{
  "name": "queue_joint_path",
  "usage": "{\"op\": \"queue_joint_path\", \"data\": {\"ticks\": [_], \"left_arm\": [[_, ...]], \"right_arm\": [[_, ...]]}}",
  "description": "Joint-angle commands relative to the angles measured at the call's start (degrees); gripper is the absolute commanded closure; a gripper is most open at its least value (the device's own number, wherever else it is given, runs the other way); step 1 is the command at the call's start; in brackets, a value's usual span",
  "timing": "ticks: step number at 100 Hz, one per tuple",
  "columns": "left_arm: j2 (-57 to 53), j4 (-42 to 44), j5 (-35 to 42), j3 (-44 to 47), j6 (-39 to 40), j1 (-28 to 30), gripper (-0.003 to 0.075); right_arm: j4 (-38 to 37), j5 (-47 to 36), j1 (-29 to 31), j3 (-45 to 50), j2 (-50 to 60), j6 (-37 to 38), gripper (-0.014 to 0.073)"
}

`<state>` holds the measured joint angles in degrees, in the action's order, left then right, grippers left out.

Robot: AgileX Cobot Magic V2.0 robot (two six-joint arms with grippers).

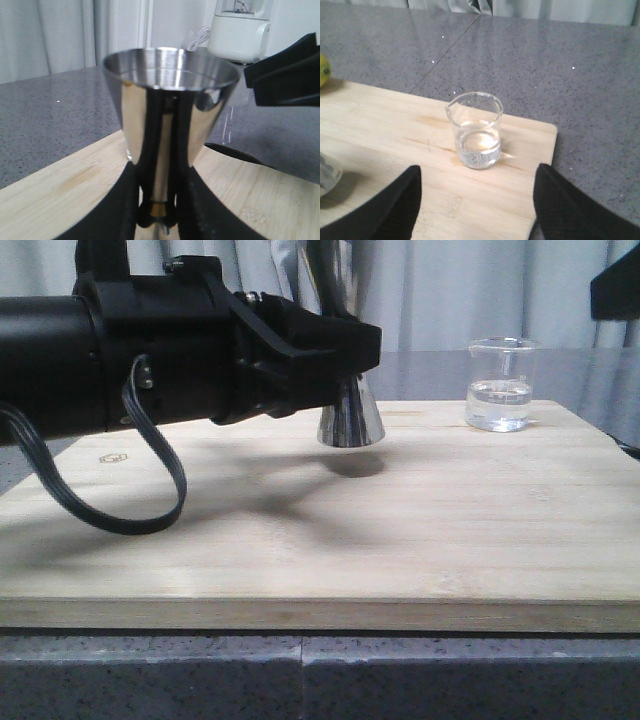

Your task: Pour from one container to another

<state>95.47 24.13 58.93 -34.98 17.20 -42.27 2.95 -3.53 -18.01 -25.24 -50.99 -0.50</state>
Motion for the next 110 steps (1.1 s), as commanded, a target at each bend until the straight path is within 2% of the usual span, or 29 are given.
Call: {"op": "queue_joint_path", "data": {"ticks": [1, 69, 110], "left_arm": [[-1.8, 0.0, 5.4, -1.3, 0.7, 0.1, 0.0739], [-1.8, 1.4, 3.0, -1.3, 0.7, 0.1, 0.0739], [-1.8, 2.8, 3.0, -1.3, 0.7, 0.1, 0.0739]], "right_arm": [[-1.0, -8.6, -0.1, 0.1, -1.8, -0.5, 0.0157], [-2.2, -29.6, -2.3, 1.9, -16.2, -0.5, 0.0157], [-2.4, -39.5, -2.3, 1.9, -24.0, -0.5, 0.0157]]}}
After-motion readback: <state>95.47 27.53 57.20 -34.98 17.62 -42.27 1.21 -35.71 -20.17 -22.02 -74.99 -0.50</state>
